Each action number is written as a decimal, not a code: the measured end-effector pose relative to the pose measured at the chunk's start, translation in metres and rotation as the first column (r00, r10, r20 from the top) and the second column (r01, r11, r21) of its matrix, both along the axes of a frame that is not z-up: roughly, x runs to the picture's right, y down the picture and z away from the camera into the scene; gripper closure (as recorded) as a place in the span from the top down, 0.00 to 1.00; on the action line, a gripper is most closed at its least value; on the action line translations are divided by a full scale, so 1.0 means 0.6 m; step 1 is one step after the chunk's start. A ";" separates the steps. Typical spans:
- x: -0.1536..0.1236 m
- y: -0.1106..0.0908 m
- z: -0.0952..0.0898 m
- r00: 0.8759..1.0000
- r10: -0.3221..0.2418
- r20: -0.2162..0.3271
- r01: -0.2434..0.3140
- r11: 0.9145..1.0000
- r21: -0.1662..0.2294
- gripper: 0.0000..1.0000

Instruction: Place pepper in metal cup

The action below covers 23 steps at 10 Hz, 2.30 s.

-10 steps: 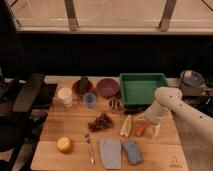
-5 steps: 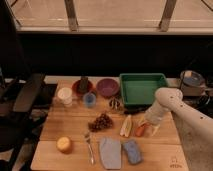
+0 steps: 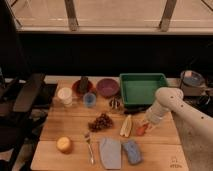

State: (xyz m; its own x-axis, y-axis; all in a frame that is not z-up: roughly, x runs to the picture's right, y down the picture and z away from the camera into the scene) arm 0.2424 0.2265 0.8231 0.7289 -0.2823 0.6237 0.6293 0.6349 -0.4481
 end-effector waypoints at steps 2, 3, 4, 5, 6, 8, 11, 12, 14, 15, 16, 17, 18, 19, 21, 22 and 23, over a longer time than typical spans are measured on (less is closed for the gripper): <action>0.020 -0.043 -0.038 0.998 -0.007 -0.069 0.011 0.998 0.054 0.00; 0.030 -0.067 -0.054 0.995 -0.010 -0.096 0.017 0.997 0.077 0.00; 0.044 -0.099 -0.073 0.992 -0.009 -0.124 0.022 0.994 0.109 0.00; 0.065 -0.133 -0.089 0.988 -0.004 -0.154 0.025 0.991 0.134 0.00; 0.072 -0.161 -0.089 0.987 -0.002 -0.159 0.027 0.988 0.153 0.00; 0.063 -0.214 -0.073 0.991 -0.005 -0.134 0.031 0.981 0.191 0.00; -0.014 -0.250 -0.050 0.999 -0.027 -0.039 0.035 0.974 0.225 0.00; -0.044 -0.256 -0.045 0.999 -0.036 -0.007 0.037 0.972 0.232 0.00; -0.115 -0.268 -0.037 0.996 -0.064 0.068 0.045 0.968 0.248 0.00; -0.156 -0.276 -0.034 0.990 -0.082 0.116 0.049 0.965 0.259 0.00; -0.184 -0.281 -0.031 0.984 -0.096 0.149 0.054 0.963 0.264 0.00; -0.225 -0.290 -0.025 0.973 -0.116 0.201 0.058 0.960 0.272 0.00; -0.245 -0.292 -0.018 0.965 -0.123 0.234 0.057 0.961 0.269 0.00; -0.257 -0.291 -0.013 0.957 -0.126 0.260 0.056 0.964 0.261 0.00; -0.295 -0.286 0.006 0.935 -0.127 0.330 0.048 0.970 0.236 0.01; -0.299 -0.281 0.008 0.930 -0.127 0.344 0.050 0.973 0.225 0.06; -0.302 -0.278 0.011 0.927 -0.124 0.355 0.046 0.975 0.219 0.14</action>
State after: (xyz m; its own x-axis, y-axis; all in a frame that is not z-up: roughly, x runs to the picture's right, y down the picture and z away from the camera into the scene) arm 0.0615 0.0594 0.8297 0.4295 -0.4815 0.7640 0.7799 0.6243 -0.0449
